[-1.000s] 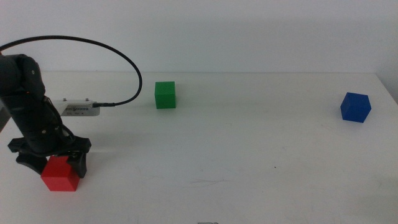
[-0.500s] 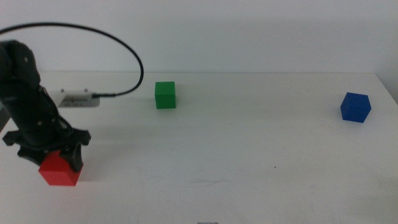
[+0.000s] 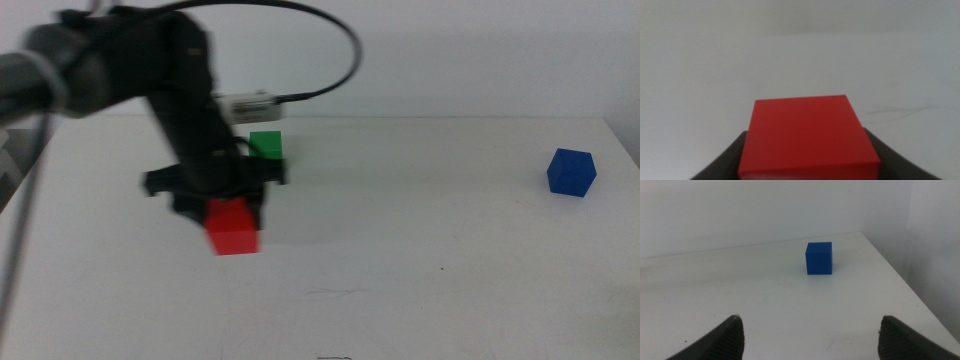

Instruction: Stack red cubes first, then green, then blue cubes in a specific spot.

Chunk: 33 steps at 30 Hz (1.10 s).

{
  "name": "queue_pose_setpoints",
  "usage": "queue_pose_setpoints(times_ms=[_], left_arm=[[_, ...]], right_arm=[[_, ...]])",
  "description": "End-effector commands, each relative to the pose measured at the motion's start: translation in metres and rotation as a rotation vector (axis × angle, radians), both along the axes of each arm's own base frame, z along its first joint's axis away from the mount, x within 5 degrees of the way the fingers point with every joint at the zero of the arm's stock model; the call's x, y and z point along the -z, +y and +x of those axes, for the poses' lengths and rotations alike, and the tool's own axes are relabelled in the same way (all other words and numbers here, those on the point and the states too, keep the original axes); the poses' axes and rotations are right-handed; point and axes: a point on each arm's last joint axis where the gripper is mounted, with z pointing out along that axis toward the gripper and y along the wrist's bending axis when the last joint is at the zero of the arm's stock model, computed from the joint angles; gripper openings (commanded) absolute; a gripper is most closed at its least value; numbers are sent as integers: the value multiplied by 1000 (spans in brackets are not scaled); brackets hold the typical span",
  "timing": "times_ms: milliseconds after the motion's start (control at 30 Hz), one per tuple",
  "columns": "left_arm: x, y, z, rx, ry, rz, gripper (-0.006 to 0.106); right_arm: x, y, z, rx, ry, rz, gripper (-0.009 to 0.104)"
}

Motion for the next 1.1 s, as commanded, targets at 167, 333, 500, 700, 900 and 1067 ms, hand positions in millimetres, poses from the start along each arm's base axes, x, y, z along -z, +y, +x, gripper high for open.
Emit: queue_pose_setpoints(times_ms=[167, 333, 500, 700, 900, 1067], left_arm=[[-15, -68, 8, 32, -55, -58, 26], [-1, -99, 14, 40, -31, -49, 26], [11, -118, 17, 44, -21, -28, 26], [22, -125, 18, 37, -14, -8, 26], [34, -128, 19, 18, 14, 1, 26], [39, -129, 20, 17, 21, 3, 26]], right_arm=[[-14, 0, -1, -5, -115, -30, 71], [-14, 0, -1, -5, -115, -30, 71], [-14, 0, -1, -5, -115, -30, 71], [-14, 0, -1, -5, -115, -30, 71], [-14, 0, -1, -5, -115, -30, 71], [-14, 0, -1, -5, -115, -30, 71]])
